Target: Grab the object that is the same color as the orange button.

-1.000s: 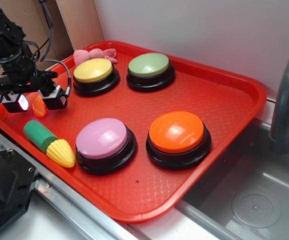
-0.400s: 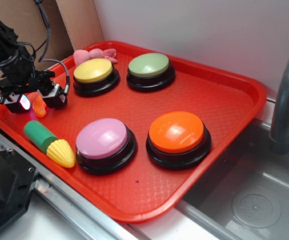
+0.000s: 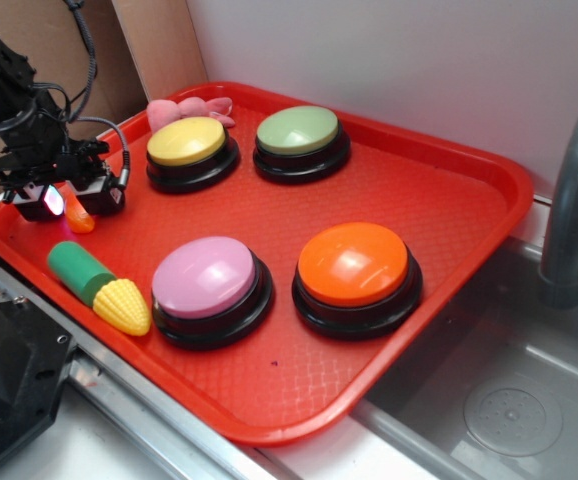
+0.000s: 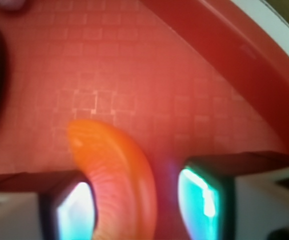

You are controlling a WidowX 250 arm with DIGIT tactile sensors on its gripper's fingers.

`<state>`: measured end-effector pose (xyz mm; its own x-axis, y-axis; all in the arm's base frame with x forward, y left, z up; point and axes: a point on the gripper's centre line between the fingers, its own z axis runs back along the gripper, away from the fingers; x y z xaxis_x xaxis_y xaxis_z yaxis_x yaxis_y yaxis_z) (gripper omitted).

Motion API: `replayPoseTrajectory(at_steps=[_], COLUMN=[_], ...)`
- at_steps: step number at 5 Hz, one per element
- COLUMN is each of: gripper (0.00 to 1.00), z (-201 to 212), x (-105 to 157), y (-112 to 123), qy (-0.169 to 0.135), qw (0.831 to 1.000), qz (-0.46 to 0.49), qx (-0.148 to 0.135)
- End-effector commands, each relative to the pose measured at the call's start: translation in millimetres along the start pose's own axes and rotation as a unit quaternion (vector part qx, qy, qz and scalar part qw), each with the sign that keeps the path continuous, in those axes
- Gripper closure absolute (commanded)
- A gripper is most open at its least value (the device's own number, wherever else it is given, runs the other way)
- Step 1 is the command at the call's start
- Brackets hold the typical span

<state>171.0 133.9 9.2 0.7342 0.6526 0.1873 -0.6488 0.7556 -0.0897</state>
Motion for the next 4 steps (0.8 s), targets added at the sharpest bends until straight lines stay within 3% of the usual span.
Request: replayPoseTrajectory(at_steps=[1, 4], gripper=[1.00, 1.00], z=[-1.0, 32.2], x=[-5.5, -4.4], y=[-0.8, -13.3], qy=[0.007, 0.002], qw=[1.000, 0.998], qz=[-0.005, 0.013], qx=[0.006, 0.065])
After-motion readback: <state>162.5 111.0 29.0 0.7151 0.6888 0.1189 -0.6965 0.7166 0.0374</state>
